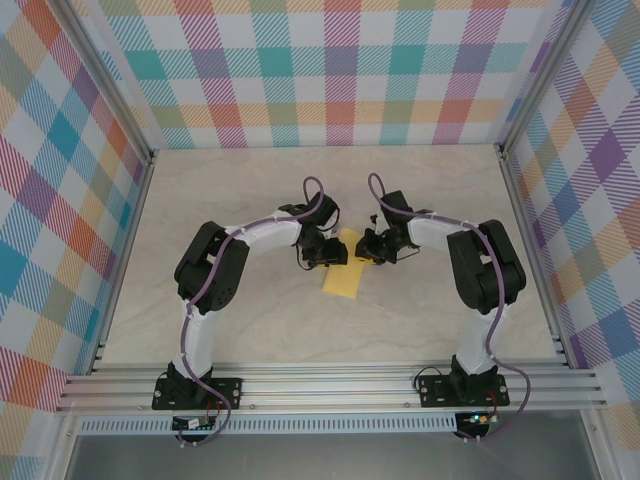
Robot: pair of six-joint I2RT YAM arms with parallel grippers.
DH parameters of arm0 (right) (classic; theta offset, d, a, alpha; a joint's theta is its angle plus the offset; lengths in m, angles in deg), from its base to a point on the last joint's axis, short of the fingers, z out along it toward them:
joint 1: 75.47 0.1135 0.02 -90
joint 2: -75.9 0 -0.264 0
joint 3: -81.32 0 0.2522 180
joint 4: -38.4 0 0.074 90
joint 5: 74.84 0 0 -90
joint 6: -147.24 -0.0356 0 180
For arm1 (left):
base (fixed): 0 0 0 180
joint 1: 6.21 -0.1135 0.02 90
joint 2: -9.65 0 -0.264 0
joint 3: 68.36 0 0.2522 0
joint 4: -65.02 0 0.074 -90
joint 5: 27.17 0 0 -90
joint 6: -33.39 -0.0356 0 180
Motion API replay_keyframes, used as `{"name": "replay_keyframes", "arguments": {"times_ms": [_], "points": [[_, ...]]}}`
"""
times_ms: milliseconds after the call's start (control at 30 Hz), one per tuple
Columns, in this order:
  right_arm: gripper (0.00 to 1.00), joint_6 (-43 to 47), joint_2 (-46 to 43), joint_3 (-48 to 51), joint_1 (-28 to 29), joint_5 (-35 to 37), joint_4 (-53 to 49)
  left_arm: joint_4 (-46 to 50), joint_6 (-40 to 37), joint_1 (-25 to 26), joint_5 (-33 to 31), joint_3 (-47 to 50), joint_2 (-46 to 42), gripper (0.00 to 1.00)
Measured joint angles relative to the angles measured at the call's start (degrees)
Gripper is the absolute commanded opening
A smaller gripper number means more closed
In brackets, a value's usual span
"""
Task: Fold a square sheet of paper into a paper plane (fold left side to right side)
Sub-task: Hold the square sheet of paper at the center of the table, then first fold the square sheet of paper in half at the center of the table.
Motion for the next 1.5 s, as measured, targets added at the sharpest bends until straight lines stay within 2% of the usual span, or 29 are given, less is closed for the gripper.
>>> {"name": "replay_keyframes", "arguments": {"times_ms": [367, 533, 600, 767, 1033, 1200, 1500], "points": [[0.17, 0.5, 1.3, -1.1, 0.0, 0.3, -1.7, 0.3, -0.6, 0.0, 0.1, -0.1, -0.5, 0.55], [0.17, 0.5, 1.5, -1.2, 0.0, 0.2, -1.8, 1.6, -0.6, 0.0, 0.0, 1.1, -4.4, 0.56], [0.17, 0.5, 1.5, -1.3, -0.1, 0.1, -1.9, 1.5, -0.6, 0.0, 0.2, 1.6, -7.1, 0.53], [0.16, 0.5, 1.6, -1.3, -0.1, -0.1, -1.9, -1.3, 0.2, 0.0, 4.1, 2.9, -11.0, 0.39], [0.16, 0.5, 1.6, -1.3, -0.1, -0.1, -1.9, -5.7, 1.6, 0.2, 10.8, 4.1, -7.1, 0.35], [0.17, 0.5, 1.7, -1.5, -0.1, -0.1, -2.2, -5.8, 1.6, 0.4, 10.4, 4.7, -4.8, 0.33], [0.17, 0.7, 1.9, -1.8, -0.1, 0.0, -2.6, -5.2, 1.5, 0.3, 5.8, 8.0, -3.3, 0.30]]}}
